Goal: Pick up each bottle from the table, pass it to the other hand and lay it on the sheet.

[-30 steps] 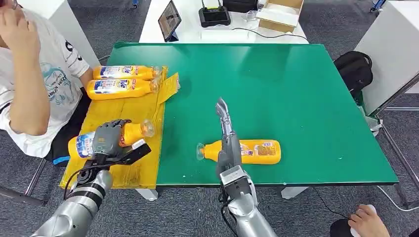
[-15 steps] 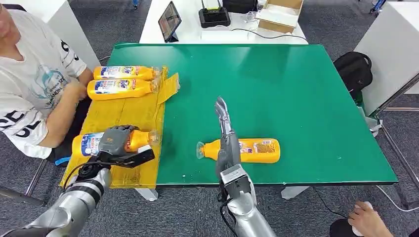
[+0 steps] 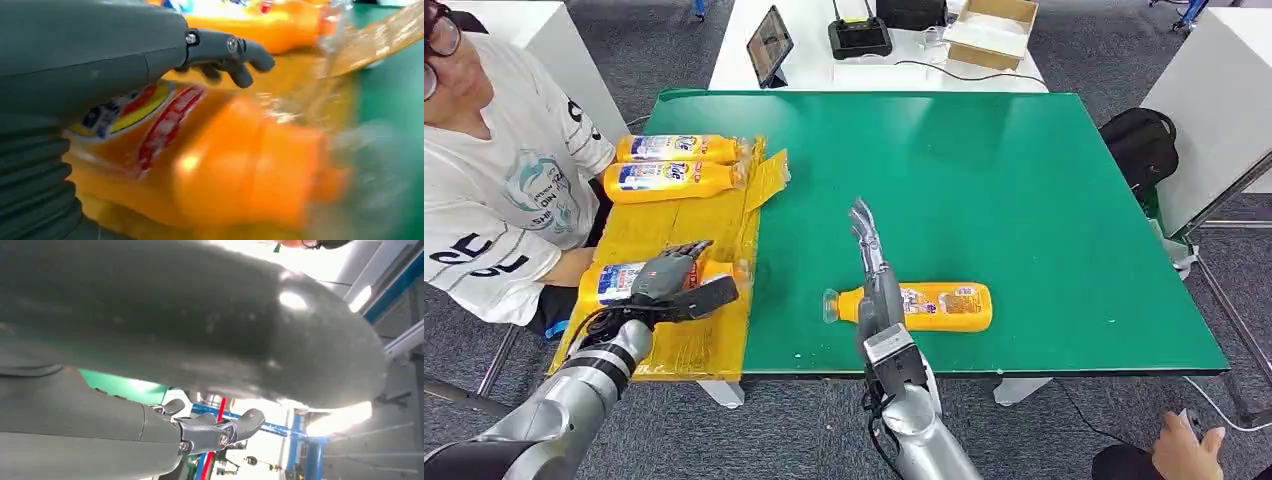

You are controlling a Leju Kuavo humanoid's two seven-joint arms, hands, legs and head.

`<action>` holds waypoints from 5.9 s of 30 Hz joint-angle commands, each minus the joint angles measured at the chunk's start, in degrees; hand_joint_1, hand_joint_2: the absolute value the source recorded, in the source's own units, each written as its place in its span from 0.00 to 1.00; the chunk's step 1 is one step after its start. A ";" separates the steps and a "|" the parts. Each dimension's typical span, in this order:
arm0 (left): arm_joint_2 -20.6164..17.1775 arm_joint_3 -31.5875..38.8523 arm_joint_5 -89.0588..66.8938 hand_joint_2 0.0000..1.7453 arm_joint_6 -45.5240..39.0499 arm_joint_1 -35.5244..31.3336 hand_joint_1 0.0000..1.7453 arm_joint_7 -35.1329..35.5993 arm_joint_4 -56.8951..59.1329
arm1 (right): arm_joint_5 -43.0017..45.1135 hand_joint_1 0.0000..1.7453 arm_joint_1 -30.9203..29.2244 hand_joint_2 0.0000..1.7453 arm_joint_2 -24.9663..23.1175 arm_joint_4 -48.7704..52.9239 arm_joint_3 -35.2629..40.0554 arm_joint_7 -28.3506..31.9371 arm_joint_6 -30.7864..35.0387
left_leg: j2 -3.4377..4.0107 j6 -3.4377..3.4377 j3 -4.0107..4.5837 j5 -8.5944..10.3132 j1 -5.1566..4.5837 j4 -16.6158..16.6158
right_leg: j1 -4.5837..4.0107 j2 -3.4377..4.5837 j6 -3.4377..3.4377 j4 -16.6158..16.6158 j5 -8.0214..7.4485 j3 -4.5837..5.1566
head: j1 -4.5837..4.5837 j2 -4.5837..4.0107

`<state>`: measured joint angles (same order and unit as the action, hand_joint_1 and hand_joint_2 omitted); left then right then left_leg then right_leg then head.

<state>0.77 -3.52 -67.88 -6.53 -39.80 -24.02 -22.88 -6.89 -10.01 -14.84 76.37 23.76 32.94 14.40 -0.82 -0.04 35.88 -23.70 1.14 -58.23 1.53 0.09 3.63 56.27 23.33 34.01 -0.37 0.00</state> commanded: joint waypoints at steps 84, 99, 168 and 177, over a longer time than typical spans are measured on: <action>11.73 0.48 53.60 1.00 -17.89 21.08 0.00 -15.98 -29.68 | -27.66 0.42 -19.03 1.00 29.56 -27.76 12.93 -35.72 -23.40 | 0.13 0.04 0.07 -0.10 0.00 0.04 | -0.08 0.04 -0.11 -0.17 -0.01 0.10 | -0.02 0.00; 12.12 0.39 53.32 1.00 -16.68 21.38 0.00 -15.98 -29.89 | -25.73 1.00 -14.33 1.00 23.13 -26.88 5.47 -28.05 -15.56 | 0.29 0.05 -0.22 -0.11 0.04 0.08 | -0.13 0.04 -0.19 -0.20 0.01 -0.07 | 0.02 0.00; 11.81 -22.04 69.97 1.00 21.33 28.04 0.00 -1.92 -46.66 | -27.93 1.00 -3.55 1.00 4.32 -26.46 5.59 -4.27 -0.25 | 0.20 0.04 0.29 -0.14 0.03 0.03 | -0.08 0.04 -0.11 -0.11 0.06 0.38 | -0.02 0.00; 12.03 -21.75 71.44 1.00 22.58 27.46 0.00 -0.63 -44.26 | -28.89 1.00 -3.64 1.00 4.48 -27.56 6.19 -5.25 -0.95 | 0.20 0.06 0.22 -0.17 0.04 0.03 | -0.11 0.02 -0.14 -0.13 0.08 0.31 | 0.00 0.00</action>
<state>13.14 -22.42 3.63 14.97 -8.55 -25.09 -72.59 -34.49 -11.94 -10.99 55.30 24.55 27.93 14.43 -0.61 -0.03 36.37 -23.79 1.13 -58.25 1.51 0.17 3.66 56.23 23.33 34.62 -0.37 0.00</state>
